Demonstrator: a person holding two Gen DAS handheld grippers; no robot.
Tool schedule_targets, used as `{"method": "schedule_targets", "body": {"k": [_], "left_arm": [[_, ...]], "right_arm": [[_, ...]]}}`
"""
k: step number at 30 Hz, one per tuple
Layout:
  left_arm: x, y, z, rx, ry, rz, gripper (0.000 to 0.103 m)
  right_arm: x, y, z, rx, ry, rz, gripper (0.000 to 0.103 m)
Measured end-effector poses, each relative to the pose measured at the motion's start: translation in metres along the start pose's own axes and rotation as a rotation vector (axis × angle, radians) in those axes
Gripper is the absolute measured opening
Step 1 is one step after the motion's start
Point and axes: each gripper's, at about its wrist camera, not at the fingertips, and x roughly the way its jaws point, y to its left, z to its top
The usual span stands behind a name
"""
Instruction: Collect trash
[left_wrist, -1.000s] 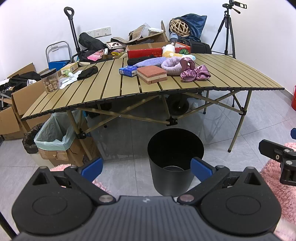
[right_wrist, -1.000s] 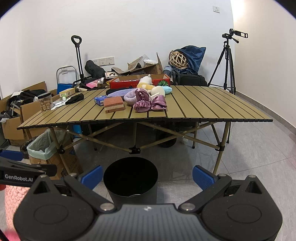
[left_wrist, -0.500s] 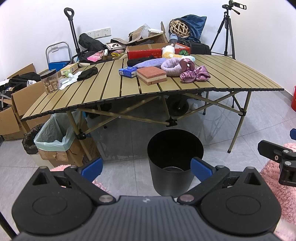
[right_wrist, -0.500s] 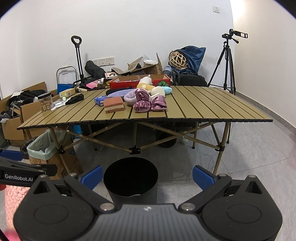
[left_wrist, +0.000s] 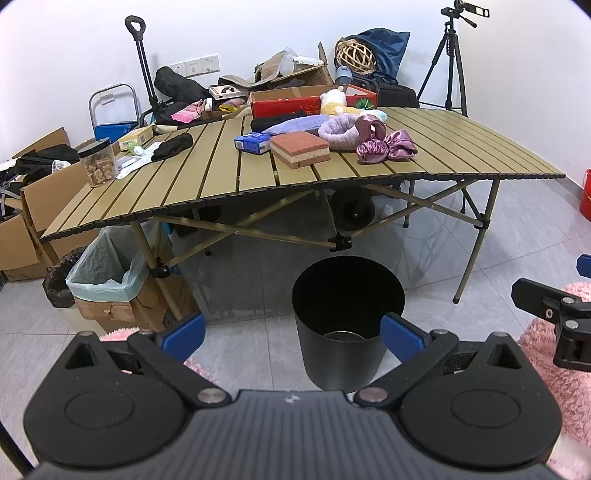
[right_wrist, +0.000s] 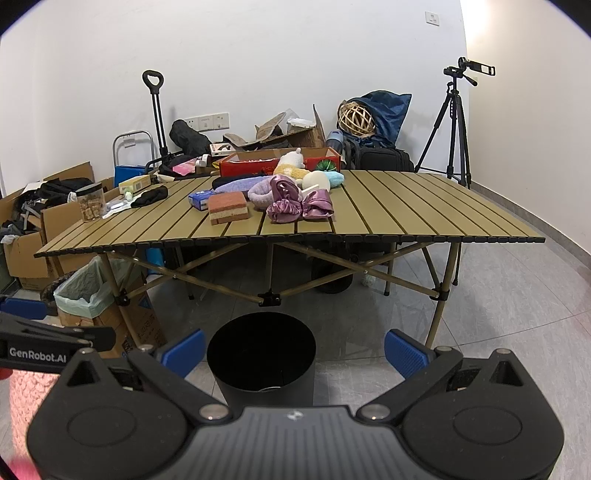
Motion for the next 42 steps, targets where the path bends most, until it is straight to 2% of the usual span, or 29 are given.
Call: {"method": "schedule_targets", "body": {"k": [42], "left_arm": [[0.0073, -0.0033, -0.0070, 0.000, 0.002, -0.005, 0.103]], "right_arm": [[0.0086, 0.0074, -0.0049, 0.000, 0.013, 0.008, 0.103]]}}
